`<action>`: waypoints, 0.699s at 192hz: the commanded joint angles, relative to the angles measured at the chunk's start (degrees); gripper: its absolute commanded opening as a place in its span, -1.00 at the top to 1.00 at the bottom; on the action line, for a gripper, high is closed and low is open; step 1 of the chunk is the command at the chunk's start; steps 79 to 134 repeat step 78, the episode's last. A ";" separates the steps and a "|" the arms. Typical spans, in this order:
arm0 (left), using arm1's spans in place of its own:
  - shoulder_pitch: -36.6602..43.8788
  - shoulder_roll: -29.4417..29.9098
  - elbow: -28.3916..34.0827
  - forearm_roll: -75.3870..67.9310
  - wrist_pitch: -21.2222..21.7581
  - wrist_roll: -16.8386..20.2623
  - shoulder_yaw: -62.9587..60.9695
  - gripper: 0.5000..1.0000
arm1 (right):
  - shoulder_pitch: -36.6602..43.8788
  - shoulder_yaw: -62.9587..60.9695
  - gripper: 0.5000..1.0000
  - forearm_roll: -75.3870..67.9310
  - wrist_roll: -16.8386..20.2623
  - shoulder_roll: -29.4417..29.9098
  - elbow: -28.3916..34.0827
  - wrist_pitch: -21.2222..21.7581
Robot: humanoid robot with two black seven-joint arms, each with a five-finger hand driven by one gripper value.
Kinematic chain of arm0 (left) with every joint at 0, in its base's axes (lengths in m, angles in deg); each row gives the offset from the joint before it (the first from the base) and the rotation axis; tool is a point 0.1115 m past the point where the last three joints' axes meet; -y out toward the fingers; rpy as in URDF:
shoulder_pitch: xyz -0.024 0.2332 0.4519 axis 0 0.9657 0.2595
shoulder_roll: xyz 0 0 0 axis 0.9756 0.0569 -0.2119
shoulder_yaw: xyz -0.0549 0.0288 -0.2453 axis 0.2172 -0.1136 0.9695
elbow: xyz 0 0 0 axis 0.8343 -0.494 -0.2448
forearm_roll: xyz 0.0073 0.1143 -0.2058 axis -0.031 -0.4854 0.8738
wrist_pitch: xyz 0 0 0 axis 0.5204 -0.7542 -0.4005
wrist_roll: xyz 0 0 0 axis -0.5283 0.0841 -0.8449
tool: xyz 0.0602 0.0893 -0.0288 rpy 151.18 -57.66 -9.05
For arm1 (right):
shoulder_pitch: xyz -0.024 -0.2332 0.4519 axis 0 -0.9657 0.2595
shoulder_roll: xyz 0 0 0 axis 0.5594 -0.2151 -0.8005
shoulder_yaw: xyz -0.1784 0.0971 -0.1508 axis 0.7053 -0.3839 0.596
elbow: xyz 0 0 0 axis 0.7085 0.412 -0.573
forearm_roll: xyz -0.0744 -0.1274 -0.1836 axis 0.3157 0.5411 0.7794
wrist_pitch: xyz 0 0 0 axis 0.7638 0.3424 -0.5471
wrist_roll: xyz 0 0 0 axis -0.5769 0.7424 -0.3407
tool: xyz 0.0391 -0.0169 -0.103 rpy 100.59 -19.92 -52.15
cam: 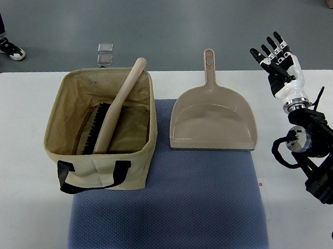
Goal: Put pink broom in yellow bag with right hand
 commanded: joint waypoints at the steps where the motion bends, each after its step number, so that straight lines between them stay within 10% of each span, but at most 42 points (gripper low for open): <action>1: 0.01 0.00 0.00 0.00 0.00 0.00 0.00 -1.00 | -0.91 0.00 -0.72 -0.25 -0.77 0.09 -0.59 -0.02; 134: 0.01 0.00 0.00 0.00 0.00 0.00 0.00 -1.00 | -1.79 0.00 -0.71 -0.34 -1.29 0.18 -1.03 -1.69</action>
